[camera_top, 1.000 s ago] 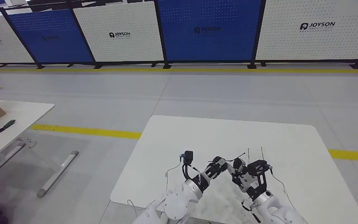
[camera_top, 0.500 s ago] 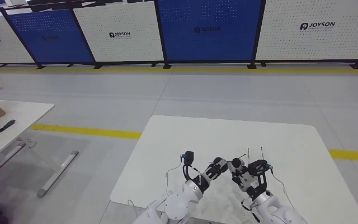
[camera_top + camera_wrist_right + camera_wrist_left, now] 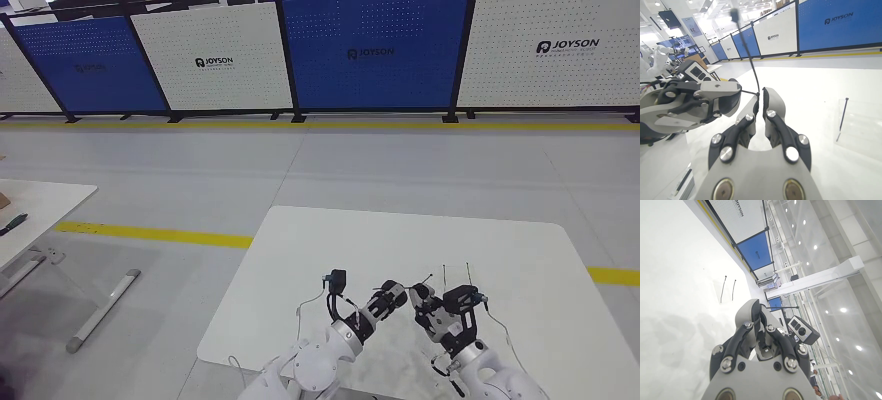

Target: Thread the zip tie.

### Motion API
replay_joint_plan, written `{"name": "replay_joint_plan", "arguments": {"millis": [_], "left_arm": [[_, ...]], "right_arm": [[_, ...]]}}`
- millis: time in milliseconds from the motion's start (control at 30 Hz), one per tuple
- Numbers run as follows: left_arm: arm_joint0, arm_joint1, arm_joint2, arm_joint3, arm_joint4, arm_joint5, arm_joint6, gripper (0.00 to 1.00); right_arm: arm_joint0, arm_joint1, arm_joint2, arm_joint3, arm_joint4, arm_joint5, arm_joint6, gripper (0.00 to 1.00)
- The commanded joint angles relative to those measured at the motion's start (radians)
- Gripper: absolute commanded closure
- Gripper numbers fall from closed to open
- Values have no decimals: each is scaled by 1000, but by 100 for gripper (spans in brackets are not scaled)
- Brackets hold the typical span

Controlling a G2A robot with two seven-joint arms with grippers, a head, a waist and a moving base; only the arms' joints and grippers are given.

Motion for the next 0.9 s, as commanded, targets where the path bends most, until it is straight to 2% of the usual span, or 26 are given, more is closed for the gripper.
{"name": "replay_joint_plan", "arguments": {"millis": [0, 867], "left_arm": [[-1, 0, 0, 0, 0, 1, 0, 100], [7, 1, -4, -14, 4, -35, -4, 100]], "right_arm": [[1, 1, -1, 1, 0, 0, -1, 100], [25, 19, -35, 12, 38, 0, 31, 100]]}}
